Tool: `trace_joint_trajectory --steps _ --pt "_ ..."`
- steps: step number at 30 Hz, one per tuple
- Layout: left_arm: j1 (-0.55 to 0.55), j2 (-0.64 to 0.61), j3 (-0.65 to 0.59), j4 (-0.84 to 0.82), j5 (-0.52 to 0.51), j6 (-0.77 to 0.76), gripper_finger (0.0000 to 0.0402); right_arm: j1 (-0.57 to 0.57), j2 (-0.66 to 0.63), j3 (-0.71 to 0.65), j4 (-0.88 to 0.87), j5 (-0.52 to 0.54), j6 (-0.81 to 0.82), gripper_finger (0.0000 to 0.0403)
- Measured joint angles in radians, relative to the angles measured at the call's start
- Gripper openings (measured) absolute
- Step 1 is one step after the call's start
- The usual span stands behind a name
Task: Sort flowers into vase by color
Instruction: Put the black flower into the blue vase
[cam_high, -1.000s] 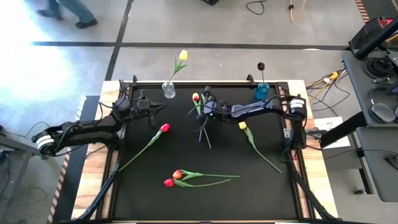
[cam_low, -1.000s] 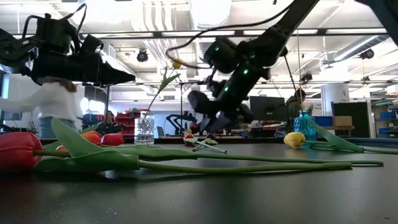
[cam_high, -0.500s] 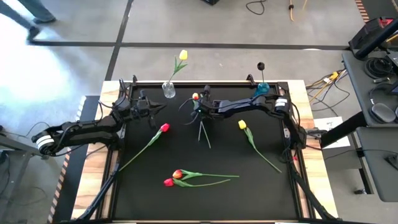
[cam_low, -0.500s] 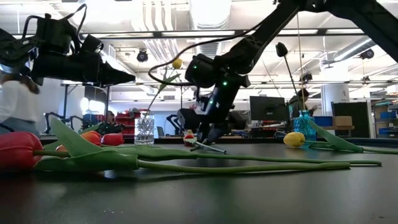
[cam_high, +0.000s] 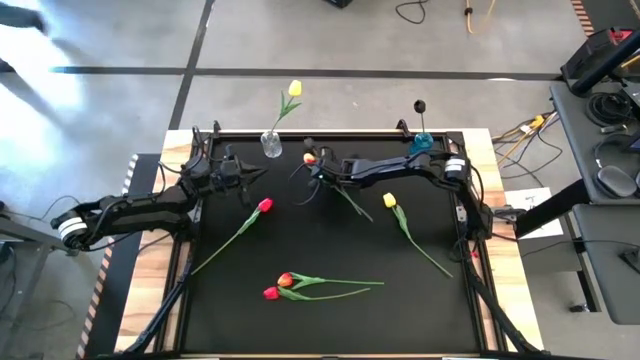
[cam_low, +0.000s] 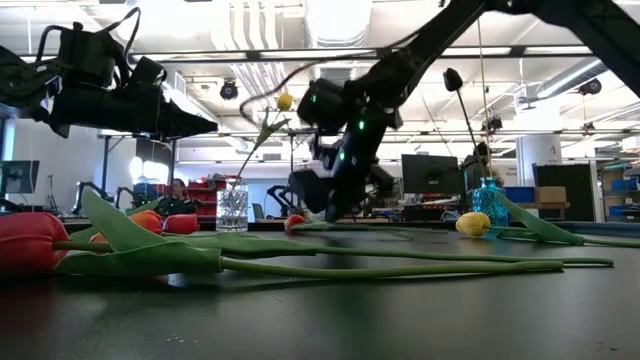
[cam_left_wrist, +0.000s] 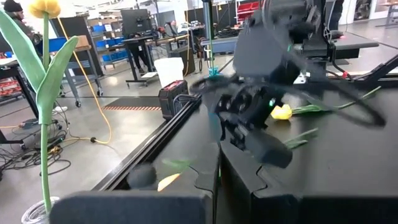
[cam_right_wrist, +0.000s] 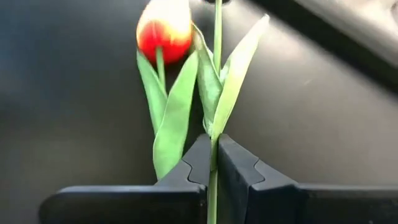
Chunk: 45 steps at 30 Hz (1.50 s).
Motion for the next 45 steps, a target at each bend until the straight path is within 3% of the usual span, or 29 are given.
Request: trace_joint_trajectory --steps 6,15,21,26,32,37,41,45 --pt "0.0 0.0 0.0 -0.005 0.0 0.0 0.0 0.057 -0.109 -0.029 0.004 0.08 -0.075 0.0013" --pt "0.0 0.0 0.0 -0.008 0.0 0.0 0.0 0.199 -0.35 -0.221 0.061 0.353 -0.107 0.0013" --pt "0.0 0.002 0.0 -0.007 0.0 0.0 0.0 0.302 -0.537 -0.438 0.291 0.6 -0.193 0.0013" --pt "0.0 0.004 0.0 -0.007 0.0 0.0 0.0 0.347 -0.692 -0.611 0.562 0.748 -0.417 0.0013" --pt "0.0 0.005 0.0 -0.007 0.0 0.0 0.0 0.348 -0.893 -0.762 0.807 0.736 -0.744 0.0013" --pt "0.0 0.005 0.0 -0.007 0.0 0.0 0.0 0.348 -1.084 -0.817 0.833 0.644 -0.911 0.0013" --pt "0.0 0.005 0.0 -0.007 0.0 0.0 0.0 0.348 -1.221 -0.849 0.873 0.639 -1.046 0.0013" --pt "0.0 0.005 0.0 -0.007 0.0 0.0 0.0 0.346 -1.34 -0.905 1.056 0.525 -1.251 0.0013"
